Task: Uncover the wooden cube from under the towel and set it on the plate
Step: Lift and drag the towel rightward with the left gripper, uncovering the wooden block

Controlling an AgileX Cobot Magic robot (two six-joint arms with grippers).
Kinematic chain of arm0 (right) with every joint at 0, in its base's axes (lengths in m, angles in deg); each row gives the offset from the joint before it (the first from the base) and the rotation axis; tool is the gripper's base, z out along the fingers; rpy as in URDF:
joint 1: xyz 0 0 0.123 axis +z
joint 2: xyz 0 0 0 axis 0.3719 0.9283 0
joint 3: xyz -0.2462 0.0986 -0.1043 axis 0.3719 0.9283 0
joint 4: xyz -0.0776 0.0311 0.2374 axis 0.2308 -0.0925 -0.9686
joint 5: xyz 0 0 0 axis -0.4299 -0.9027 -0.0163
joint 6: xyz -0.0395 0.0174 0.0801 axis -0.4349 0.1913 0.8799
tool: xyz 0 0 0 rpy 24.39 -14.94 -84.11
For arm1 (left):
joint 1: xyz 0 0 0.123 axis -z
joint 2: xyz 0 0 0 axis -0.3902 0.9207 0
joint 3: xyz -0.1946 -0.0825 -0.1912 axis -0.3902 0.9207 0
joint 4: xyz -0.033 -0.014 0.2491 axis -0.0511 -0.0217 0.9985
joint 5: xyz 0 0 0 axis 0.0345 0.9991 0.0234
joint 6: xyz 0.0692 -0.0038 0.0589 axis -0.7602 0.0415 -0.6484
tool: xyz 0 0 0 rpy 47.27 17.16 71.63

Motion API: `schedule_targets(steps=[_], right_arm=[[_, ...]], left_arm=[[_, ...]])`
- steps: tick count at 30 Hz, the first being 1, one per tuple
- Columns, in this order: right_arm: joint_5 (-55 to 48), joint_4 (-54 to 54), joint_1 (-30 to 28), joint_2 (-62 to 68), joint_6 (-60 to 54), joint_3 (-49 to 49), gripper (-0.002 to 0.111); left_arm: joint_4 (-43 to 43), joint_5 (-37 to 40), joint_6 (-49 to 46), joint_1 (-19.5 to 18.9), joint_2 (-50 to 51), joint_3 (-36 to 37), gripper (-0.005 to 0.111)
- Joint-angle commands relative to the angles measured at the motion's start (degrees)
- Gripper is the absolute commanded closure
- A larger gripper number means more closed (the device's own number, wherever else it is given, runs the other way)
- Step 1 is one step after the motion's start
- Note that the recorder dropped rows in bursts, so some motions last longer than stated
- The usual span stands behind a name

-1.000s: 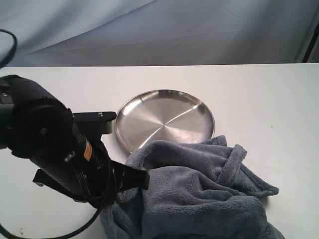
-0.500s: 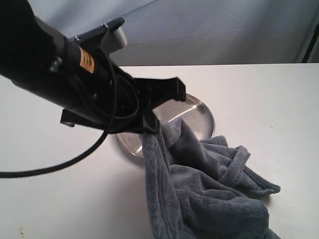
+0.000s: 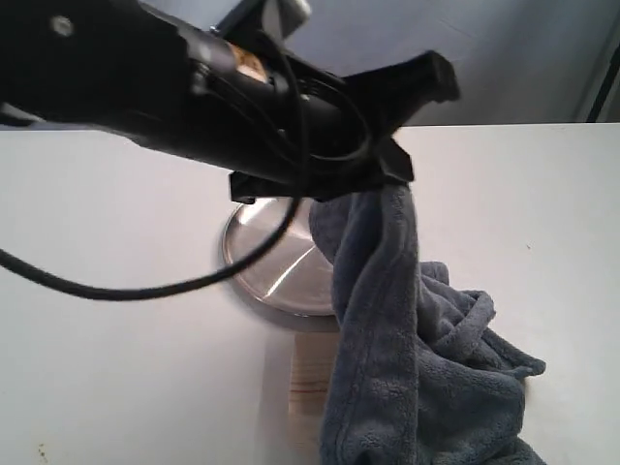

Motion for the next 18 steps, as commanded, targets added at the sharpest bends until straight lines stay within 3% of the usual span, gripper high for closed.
schedule_targets(steps=[1, 4, 9, 13, 18], right_arm=[[-0.68, -0.28, 0.00, -0.37, 0.23, 0.15, 0.105], [-0.68, -0.28, 0.00, -0.37, 0.23, 0.15, 0.105], [-0.68, -0.28, 0.00, -0.37, 0.23, 0.15, 0.105], [-0.68, -0.28, 0.00, -0.37, 0.23, 0.15, 0.105], [-0.68, -0.28, 0.00, -0.37, 0.23, 0.15, 0.105]], left_arm=[[-1.10, -8.84, -1.55, 5.68, 6.42, -4.66, 0.107], [-1.10, -8.95, -1.55, 7.36, 11.62, -9.60, 0.107], [-1.10, -9.30, -1.55, 10.88, 24.50, -24.42, 0.107], [-1.10, -7.12, -1.55, 11.34, 32.53, -32.97, 0.107], [-2.47, -1.89, -7.61, 12.70, 37.46, -35.85, 0.107]])
